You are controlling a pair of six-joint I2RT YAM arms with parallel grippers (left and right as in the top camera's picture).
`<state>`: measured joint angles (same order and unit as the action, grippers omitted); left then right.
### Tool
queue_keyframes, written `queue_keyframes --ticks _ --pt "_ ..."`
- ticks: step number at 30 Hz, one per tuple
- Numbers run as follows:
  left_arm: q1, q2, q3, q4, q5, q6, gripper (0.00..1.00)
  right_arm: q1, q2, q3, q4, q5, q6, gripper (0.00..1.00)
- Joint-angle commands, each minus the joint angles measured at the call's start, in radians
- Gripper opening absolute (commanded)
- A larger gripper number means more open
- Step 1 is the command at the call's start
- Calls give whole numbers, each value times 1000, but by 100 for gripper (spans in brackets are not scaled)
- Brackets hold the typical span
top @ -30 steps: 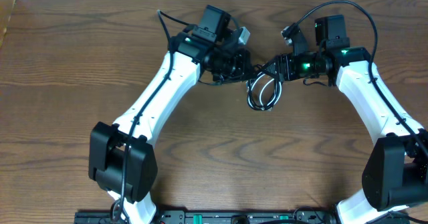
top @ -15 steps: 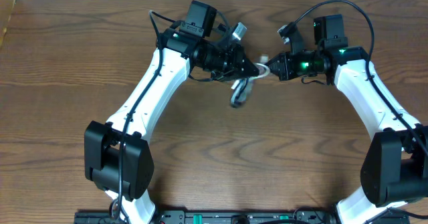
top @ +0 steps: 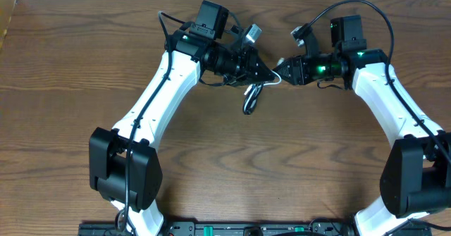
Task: Untangle cables
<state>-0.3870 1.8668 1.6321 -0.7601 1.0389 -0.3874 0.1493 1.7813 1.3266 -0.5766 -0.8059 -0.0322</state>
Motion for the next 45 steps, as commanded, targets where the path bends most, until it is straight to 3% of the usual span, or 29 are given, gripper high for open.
queue_keyframes --ticks 1,14,27,45 --pt "0 6 6 -3 27 20 8 -9 13 -1 3 -123 -22 37" --pt "0 6 6 -2 27 20 7 -74 13 -1 5 -255 -34 38" --pt "0 6 6 -2 26 20 7 -68 29 -1 -130 -329 -254 43" --pt "0 6 6 -2 27 20 7 -82 39 -1 -67 -453 -317 48"
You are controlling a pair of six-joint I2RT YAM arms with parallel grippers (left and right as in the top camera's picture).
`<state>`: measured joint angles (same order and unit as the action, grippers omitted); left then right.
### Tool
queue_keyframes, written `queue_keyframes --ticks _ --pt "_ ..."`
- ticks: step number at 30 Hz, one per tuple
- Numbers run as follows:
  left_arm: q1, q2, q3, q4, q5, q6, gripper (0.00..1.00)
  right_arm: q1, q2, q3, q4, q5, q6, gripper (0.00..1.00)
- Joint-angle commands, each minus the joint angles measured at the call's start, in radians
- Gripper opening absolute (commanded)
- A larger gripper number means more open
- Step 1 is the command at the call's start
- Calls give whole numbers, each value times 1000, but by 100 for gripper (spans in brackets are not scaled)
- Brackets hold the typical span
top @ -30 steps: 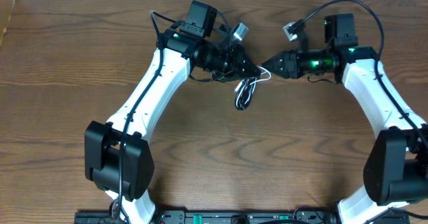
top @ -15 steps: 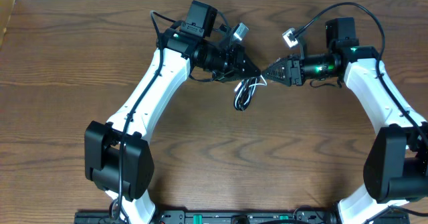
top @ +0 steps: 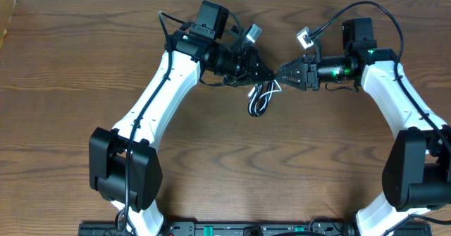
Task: Untangle cables
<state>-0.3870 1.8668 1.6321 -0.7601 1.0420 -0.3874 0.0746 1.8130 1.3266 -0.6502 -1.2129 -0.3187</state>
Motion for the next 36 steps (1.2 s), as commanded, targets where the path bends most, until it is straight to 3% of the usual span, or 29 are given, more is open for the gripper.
queue_keyframes --ticks 1,15,17,25,31,36 --pt "0 6 6 -2 24 20 7 -14 8 -1 13 -47 -30 49" --pt "0 6 6 -2 24 20 7 6 40 -1 5 -65 -72 50" --pt "0 6 6 -2 24 20 8 24 58 -1 -5 -66 -80 45" --pt "35 6 6 0 16 20 7 40 87 -1 -88 -131 -181 1" --pt "108 6 6 -2 15 21 7 20 86 -1 -141 -341 -262 1" --pt "148 6 6 -19 -54 21 7 -1 60 0 -193 -350 -262 1"
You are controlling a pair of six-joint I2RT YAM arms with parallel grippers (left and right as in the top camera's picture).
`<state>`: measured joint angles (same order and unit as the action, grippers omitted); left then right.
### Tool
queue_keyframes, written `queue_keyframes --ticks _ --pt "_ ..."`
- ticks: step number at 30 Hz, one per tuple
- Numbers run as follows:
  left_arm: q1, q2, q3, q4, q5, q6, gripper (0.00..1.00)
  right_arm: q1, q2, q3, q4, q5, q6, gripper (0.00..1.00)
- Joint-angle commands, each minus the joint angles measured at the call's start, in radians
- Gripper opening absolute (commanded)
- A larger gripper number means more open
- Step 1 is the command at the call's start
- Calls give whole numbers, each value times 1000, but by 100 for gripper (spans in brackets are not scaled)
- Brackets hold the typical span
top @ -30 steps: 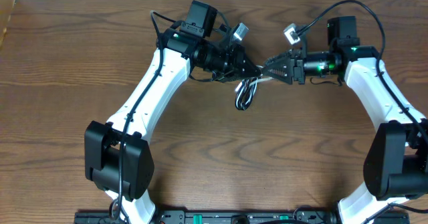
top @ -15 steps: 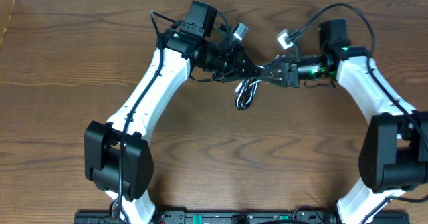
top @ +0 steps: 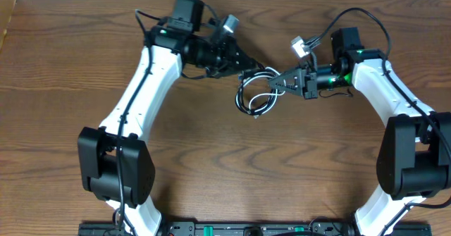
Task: Untangle cables
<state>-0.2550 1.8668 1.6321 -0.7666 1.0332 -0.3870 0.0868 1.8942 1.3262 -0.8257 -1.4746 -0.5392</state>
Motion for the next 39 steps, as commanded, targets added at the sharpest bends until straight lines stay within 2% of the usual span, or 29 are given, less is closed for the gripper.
queue_keyframes --ticks 1,9,17,20,24,28,32,35,39 --pt "20 6 6 -25 -89 20 7 -18 -32 0 -30 -89 -42 1" --pt "14 7 6 -147 -421 20 8 -63 -169 1 -40 -88 13 1" --pt "-51 7 6 -242 -721 20 8 -157 -309 1 72 -61 281 1" --pt "-84 7 6 -257 -812 20 9 -195 -340 1 99 74 445 1" --pt "-119 7 4 -262 -888 20 9 -230 -364 1 82 210 518 1" --pt "-135 7 -8 -266 -950 20 12 -261 -383 1 62 489 668 1" --pt "-135 8 -26 -269 -956 20 13 -269 -399 1 -6 885 803 1" --pt "-140 8 -46 -264 -956 20 13 -259 -396 0 -49 1035 823 1" --pt "-152 8 -75 -255 -956 20 13 -229 -396 0 -56 1050 800 1"
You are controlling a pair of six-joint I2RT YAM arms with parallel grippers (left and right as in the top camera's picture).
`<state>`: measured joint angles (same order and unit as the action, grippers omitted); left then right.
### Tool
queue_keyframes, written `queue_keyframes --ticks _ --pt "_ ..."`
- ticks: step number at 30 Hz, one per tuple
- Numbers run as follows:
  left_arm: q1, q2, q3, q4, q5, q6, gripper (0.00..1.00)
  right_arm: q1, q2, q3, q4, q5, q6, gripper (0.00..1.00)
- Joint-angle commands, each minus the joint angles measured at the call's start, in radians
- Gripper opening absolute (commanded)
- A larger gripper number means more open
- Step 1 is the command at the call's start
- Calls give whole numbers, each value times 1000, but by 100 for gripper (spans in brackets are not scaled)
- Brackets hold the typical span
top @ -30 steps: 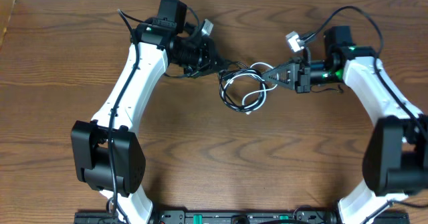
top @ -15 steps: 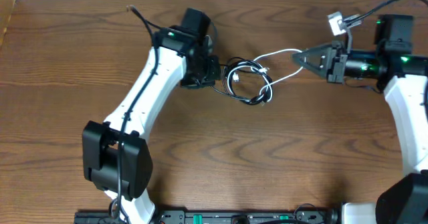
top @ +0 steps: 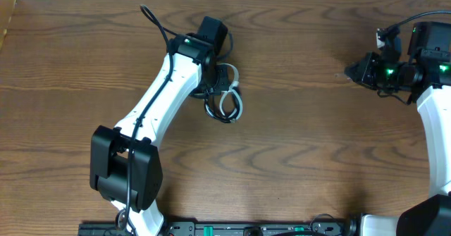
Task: Untangle cables
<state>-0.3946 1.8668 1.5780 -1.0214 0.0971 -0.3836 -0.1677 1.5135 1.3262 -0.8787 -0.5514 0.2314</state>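
Observation:
A bundle of black and white cables (top: 227,101) lies looped on the table left of centre. My left gripper (top: 215,81) points down at the bundle's upper edge. Its fingers are mostly hidden under the wrist and look shut on the cables. Far to the right, my right gripper (top: 349,71) is well away from the bundle. Its dark fingers taper to a point with no gap showing and no cable between them.
The wooden table (top: 296,165) fills the view, with its far edge along the top. The arm bases stand at the front left and front right. A black wire loops off each wrist.
My right gripper was open beside the bundle and now sits empty far to the right. My left gripper has swung down and left, and the bundle has moved left with it.
Both grippers first met at the table's middle with a small tangle hanging between them. Then the right one was slightly further right. Later the bundle was spread into wider loops with the right gripper open. Now only the left gripper is at the cables.

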Motion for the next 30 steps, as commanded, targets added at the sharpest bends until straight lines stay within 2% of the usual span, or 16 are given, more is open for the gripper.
queue_keyframes --ticks 1,7,10,12,14,18,23,27,30 --pt "-16 8 -25 3 -19 17 14 35 -15 0 -1 126 23 2" --pt "-22 8 -30 -6 -20 16 17 98 1 0 4 127 -6 19" --pt "-21 8 -37 -19 -35 7 38 122 14 0 0 127 -24 34" --pt "-21 8 -37 -20 -41 5 44 130 19 0 1 127 -24 41" --pt "-21 8 -37 -8 -31 5 44 130 23 0 4 127 -24 45" --pt "-27 9 -37 40 15 39 44 130 23 0 7 134 -27 50" --pt "-49 26 -37 119 34 206 45 130 23 0 2 135 -46 52" --pt "-56 80 -37 125 34 328 46 130 23 0 5 135 -46 52" --pt "-51 142 -37 122 31 383 41 130 23 0 5 135 -46 52"
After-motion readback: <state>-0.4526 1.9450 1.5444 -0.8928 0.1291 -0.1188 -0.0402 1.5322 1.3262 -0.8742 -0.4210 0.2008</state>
